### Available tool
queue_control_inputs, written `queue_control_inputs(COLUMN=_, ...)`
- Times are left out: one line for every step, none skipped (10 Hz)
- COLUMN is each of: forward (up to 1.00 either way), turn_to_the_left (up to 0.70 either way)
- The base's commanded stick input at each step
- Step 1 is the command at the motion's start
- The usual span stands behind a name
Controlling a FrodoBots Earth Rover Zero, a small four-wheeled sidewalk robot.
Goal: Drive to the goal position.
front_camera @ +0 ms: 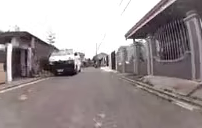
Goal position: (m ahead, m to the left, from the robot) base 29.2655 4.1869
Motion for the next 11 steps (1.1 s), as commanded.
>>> queue_control_inputs(forward=1.00, turn_to_the_left=0.00)
queue_control_inputs(forward=1.00, turn_to_the_left=0.00)
queue_control_inputs(forward=1.00, turn_to_the_left=0.00)
queue_control_inputs(forward=1.00, turn_to_the_left=0.00)
queue_control_inputs(forward=1.00, turn_to_the_left=0.00)
queue_control_inputs(forward=1.00, turn_to_the_left=0.00)
queue_control_inputs(forward=1.00, turn_to_the_left=0.00)
queue_control_inputs(forward=1.00, turn_to_the_left=0.00)
queue_control_inputs(forward=1.00, turn_to_the_left=0.00)
queue_control_inputs(forward=1.00, turn_to_the_left=0.00)
queue_control_inputs(forward=1.00, turn_to_the_left=0.00)
